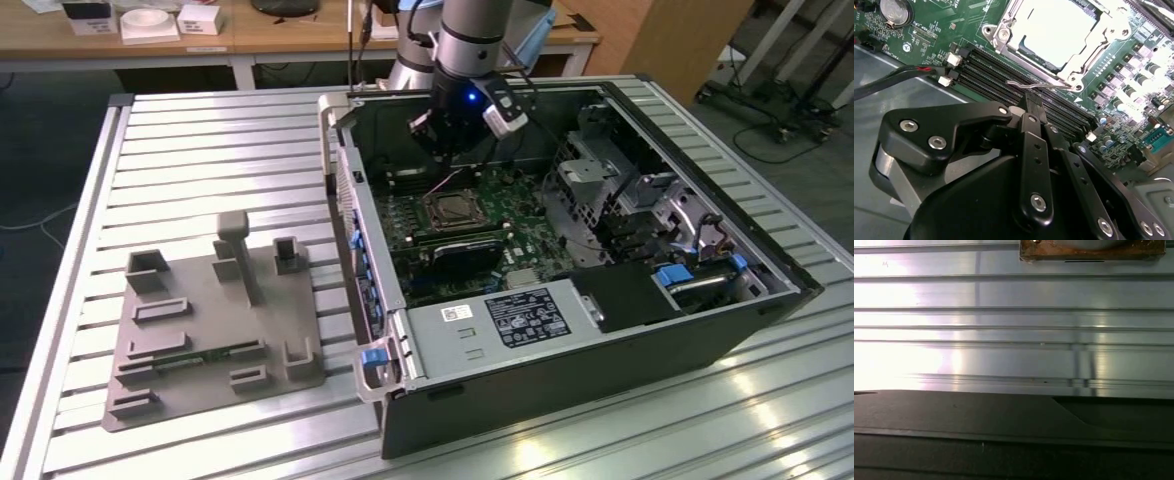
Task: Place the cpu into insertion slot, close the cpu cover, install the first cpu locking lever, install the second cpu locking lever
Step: 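Install the first cpu locking lever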
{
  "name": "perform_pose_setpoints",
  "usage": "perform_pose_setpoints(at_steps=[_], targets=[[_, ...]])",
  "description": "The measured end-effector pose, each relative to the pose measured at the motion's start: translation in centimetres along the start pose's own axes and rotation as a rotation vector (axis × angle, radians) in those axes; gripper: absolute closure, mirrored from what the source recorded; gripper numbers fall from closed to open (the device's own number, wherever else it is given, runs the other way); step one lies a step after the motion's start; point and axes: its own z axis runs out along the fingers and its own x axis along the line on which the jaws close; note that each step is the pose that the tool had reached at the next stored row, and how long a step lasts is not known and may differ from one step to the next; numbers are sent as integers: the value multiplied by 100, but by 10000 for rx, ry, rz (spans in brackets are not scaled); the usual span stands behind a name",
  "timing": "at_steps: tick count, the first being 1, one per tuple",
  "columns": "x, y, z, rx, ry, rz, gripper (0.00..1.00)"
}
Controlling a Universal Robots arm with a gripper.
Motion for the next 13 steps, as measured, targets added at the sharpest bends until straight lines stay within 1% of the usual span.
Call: perform_pose_setpoints(at_steps=[2, 3, 6, 7, 13], targets=[[0, 7, 0, 12, 2, 0, 90], [0, 8, 0, 50, 3, -1, 90], [-3, 9, 1, 225, 4, 0, 90], [-5, 9, 1, 255, 5, 0, 90], [-6, 9, -11, 263, 7, 1, 90]])
